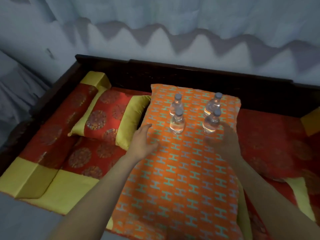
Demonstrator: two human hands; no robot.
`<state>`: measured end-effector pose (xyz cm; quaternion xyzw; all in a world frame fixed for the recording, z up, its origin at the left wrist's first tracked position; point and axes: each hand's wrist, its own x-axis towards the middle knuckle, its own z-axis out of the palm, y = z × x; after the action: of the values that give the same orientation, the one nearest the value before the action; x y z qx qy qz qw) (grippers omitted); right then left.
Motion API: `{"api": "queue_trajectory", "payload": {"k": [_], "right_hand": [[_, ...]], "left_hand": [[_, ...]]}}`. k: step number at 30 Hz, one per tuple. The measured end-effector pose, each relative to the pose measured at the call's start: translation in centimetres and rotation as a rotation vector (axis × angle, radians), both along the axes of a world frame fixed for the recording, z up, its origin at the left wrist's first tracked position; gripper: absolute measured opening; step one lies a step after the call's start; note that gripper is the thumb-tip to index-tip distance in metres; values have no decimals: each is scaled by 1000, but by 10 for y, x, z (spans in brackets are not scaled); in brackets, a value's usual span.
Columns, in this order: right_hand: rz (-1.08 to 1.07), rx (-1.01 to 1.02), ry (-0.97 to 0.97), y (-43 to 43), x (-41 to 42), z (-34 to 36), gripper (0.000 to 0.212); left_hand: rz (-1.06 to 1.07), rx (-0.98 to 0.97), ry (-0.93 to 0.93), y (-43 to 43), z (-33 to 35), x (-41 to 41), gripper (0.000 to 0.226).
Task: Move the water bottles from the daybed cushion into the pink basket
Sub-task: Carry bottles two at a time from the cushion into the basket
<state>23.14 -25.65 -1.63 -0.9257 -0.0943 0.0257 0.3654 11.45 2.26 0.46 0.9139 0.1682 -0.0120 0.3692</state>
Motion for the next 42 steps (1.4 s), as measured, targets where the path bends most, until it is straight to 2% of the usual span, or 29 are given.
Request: {"api": "queue_trajectory", "payload": {"k": [3,6,8,11,17,20,25,30,37,42], "right_hand": [[-163,-43,22,2,24,-15,99],[-242,-49,96,6,44,-29,101],[-250,-63,113,11,55,-39,102],[-230,-60,161,20,67,-55,103],[-277,106,145,34,87,-77,82],[-322,138,150,42,91,-82,83],[-445,147,158,49,92,-93,72],[-511,164,159,52,89,-85,69],[-555,275,100,30,58,-31,58],[-574,348,-20,-3,36,33,57]], "left_hand": [[15,-189,35,-5,-16,40,102],[-32,-293,34,-7,-30,77,94],[-70,-311,2,-5,-47,100,89],[-153,-308,17,-5,-67,132,94],[-163,-307,47,-15,-108,166,85],[-166,-308,39,-15,-115,171,85],[-179,-271,25,-18,-120,173,70],[-94,-299,110,-19,-98,178,62],[-253,-366,23,0,-42,180,75],[-323,-345,-114,-11,15,190,59]]}}
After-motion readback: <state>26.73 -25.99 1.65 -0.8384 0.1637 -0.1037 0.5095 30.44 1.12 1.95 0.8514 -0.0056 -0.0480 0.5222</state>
